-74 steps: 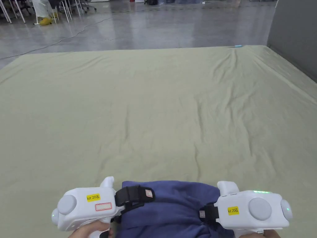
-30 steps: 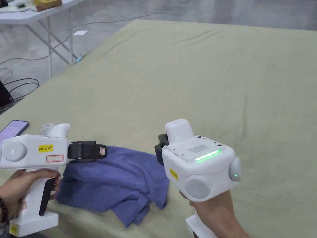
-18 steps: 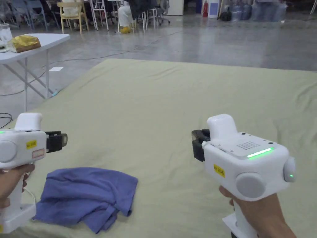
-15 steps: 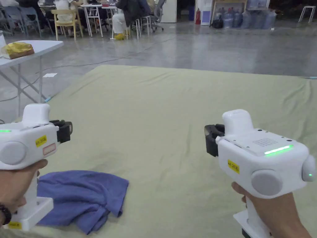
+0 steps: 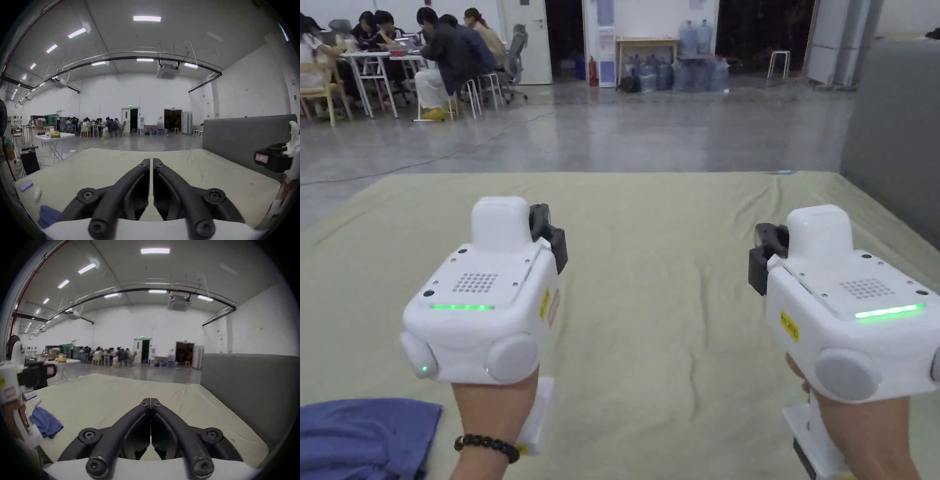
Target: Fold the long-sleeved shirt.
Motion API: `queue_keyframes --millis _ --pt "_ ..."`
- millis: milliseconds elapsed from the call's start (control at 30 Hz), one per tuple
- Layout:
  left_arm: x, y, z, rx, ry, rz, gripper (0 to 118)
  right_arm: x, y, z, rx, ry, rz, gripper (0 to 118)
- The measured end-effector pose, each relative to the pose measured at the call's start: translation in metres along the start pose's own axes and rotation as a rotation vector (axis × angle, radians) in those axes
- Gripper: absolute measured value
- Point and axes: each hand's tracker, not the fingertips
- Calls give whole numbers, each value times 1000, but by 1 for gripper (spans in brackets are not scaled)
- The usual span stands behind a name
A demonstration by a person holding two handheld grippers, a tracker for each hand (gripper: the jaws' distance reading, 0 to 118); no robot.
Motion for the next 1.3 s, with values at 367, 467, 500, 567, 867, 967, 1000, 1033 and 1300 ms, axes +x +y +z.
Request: queue_keyframes --millis 367,467,500,567,867,967,1000,1033,1300 --pt "20 -88 75 -89 71 -17 0 16 -72 53 43 -115 -78 0" --pt "22 -105 83 -97 44 -53 0 12 -90 62 24 -133 -78 0" --pt "22 -108 83 -120 21 -57 0 12 -93 63 8 -126 -73 0" --pt "25 -110 82 -138 29 -58 0 10 -95 63 -23 -146 -57 0" --pt "21 -109 79 -132 58 -36 0 10 -97 61 -24 -165 -48 0" --pt "18 -107 80 -131 62 -28 0 8 -99 59 -34 -165 -46 0" --pt "17 -107 79 -133 60 -30 0 8 -99 58 -40 -159 -45 4" --pt "15 -107 80 -131 54 -29 14 8 -100 57 -49 -150 -43 39" --pt "11 -110 78 -121 21 -16 117 6 -99 56 -15 -178 -22 112"
